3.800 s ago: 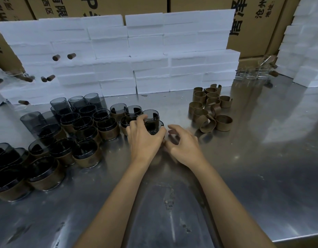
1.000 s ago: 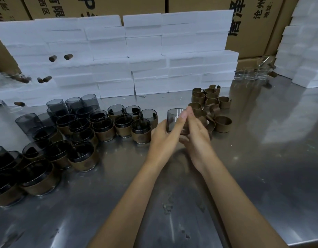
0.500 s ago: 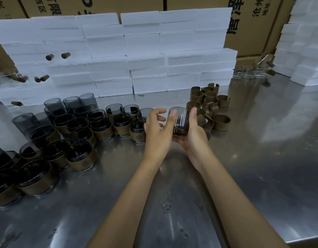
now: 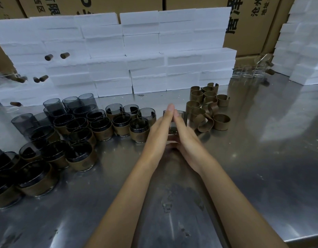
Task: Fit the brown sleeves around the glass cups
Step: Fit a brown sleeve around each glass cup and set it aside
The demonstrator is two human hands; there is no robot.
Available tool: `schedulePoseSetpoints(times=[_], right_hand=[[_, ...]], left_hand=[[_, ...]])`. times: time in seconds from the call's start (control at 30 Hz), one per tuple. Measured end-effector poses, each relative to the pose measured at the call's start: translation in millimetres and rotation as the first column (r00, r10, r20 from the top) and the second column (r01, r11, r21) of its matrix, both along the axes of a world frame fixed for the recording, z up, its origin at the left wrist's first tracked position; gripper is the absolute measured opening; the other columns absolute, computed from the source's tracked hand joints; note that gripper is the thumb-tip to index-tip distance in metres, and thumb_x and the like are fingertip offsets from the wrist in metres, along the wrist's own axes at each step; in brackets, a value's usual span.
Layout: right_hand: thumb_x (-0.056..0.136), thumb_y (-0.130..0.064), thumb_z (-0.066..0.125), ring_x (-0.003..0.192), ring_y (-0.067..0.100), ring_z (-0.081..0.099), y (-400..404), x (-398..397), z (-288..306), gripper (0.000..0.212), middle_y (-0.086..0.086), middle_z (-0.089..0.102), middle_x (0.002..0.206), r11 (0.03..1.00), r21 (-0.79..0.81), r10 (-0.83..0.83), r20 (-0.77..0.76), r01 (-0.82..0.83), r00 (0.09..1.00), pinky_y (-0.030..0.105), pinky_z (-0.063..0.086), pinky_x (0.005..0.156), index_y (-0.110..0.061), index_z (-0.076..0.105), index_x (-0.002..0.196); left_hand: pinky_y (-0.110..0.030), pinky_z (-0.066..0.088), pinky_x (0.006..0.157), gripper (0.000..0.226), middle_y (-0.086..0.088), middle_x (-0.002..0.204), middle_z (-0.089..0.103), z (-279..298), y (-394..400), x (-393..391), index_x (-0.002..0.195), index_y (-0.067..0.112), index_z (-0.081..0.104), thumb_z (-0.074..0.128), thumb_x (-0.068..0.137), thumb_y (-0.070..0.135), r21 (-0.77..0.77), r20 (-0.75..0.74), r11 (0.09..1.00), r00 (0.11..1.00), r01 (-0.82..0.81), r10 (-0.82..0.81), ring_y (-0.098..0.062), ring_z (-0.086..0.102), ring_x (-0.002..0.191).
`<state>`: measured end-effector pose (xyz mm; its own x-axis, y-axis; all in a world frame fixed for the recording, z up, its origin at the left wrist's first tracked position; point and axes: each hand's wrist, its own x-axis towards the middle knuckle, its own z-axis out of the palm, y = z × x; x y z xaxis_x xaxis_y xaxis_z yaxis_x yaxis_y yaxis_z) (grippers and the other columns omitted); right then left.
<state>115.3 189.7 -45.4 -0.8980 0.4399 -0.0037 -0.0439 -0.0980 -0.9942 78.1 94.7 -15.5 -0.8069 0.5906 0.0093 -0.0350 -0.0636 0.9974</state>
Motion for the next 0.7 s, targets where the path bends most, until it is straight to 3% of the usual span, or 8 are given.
schedulePoseSetpoints(times=[0.1,0.2,0.33,0.4,0.47,0.53,0.6,0.7], right_hand=[[0.066,-0.097,0.056,0.104,-0.002,0.071,1.0,0.0,0.4,0.077,-0.016,0.077,0.111,0.996,0.019,-0.082,-0.014,0.083,0.996,0.025,0.057,0.087,-0.043,0.072,0.119],[0.072,-0.094,0.049,0.093,0.000,0.074,-0.9,0.8,0.8,0.073,-0.011,0.079,0.099,0.985,-0.012,-0.175,-0.066,0.174,0.982,0.012,0.056,0.067,-0.036,0.078,0.106],[0.091,-0.079,0.041,0.097,0.018,0.077,1.4,-0.7,2.9,0.071,0.004,0.080,0.103,0.976,-0.062,-0.214,-0.072,0.210,0.974,0.036,0.062,0.080,-0.023,0.076,0.115],[0.104,-0.063,0.035,0.092,0.025,0.077,4.2,-1.0,3.9,0.063,0.011,0.079,0.101,0.969,-0.075,-0.241,-0.095,0.234,0.966,0.035,0.061,0.075,-0.015,0.072,0.122],[0.109,-0.049,0.035,0.086,0.029,0.076,5.6,0.8,2.9,0.053,0.014,0.079,0.098,0.961,-0.077,-0.273,-0.116,0.266,0.955,0.031,0.058,0.070,-0.012,0.070,0.123],[0.111,-0.040,0.037,0.095,0.029,0.075,6.5,1.9,1.1,0.041,0.014,0.077,0.108,0.958,-0.070,-0.285,-0.141,0.277,0.948,0.031,0.056,0.073,-0.018,0.069,0.123],[0.111,-0.035,0.039,0.109,0.026,0.071,6.6,3.1,2.7,0.033,0.011,0.074,0.121,0.962,-0.086,-0.269,-0.156,0.258,0.950,0.033,0.056,0.082,-0.025,0.068,0.123],[0.107,-0.041,0.047,0.114,0.026,0.070,6.7,5.6,7.6,0.038,0.013,0.074,0.122,0.953,-0.265,-0.187,-0.126,0.149,0.974,0.037,0.053,0.099,-0.016,0.068,0.126]], left_hand=[[-0.043,0.037,0.117,0.055,0.005,0.138,0.059,-2.1,3.7,-1.7,0.107,0.054,0.069,0.036,0.083,0.090,-0.186,-0.176,0.981,0.984,-0.053,0.020,-0.016,0.043,0.142],[-0.044,0.025,0.123,0.082,-0.004,0.140,0.055,-5.5,4.8,-4.2,0.133,0.033,0.064,0.028,0.082,0.086,-0.253,-0.279,0.961,0.960,-0.107,0.033,-0.021,0.032,0.145],[-0.046,0.041,0.115,0.063,-0.006,0.132,0.060,-7.7,6.5,-6.9,0.132,0.021,0.062,0.049,0.093,0.068,-0.127,-0.253,0.980,0.961,-0.151,0.115,-0.025,0.050,0.134],[-0.032,0.051,0.101,0.050,-0.007,0.125,0.062,-9.7,6.5,-9.6,0.128,0.020,0.059,0.059,0.095,0.057,-0.043,-0.220,0.978,0.957,-0.202,0.188,-0.021,0.058,0.123],[-0.012,0.050,0.073,0.031,-0.006,0.116,0.064,-11.6,5.4,-11.8,0.118,0.023,0.062,0.062,0.098,0.047,0.021,-0.203,0.975,0.954,-0.223,0.222,-0.007,0.064,0.098],[-0.010,0.047,0.064,0.013,0.000,0.110,0.068,-11.8,4.2,-15.2,0.108,0.029,0.065,0.062,0.101,0.040,0.059,-0.181,0.972,0.955,-0.226,0.233,0.005,0.063,0.080],[-0.016,0.051,0.070,0.011,0.003,0.108,0.072,-9.4,2.3,-16.9,0.109,0.029,0.069,0.061,0.103,0.033,0.103,-0.108,0.970,0.967,-0.222,0.233,0.003,0.067,0.085],[-0.028,0.053,0.096,0.023,-0.002,0.121,0.074,-8.1,1.0,-19.8,0.123,0.021,0.069,0.055,0.106,0.026,0.173,-0.016,0.970,0.984,-0.172,0.177,-0.013,0.070,0.112]])
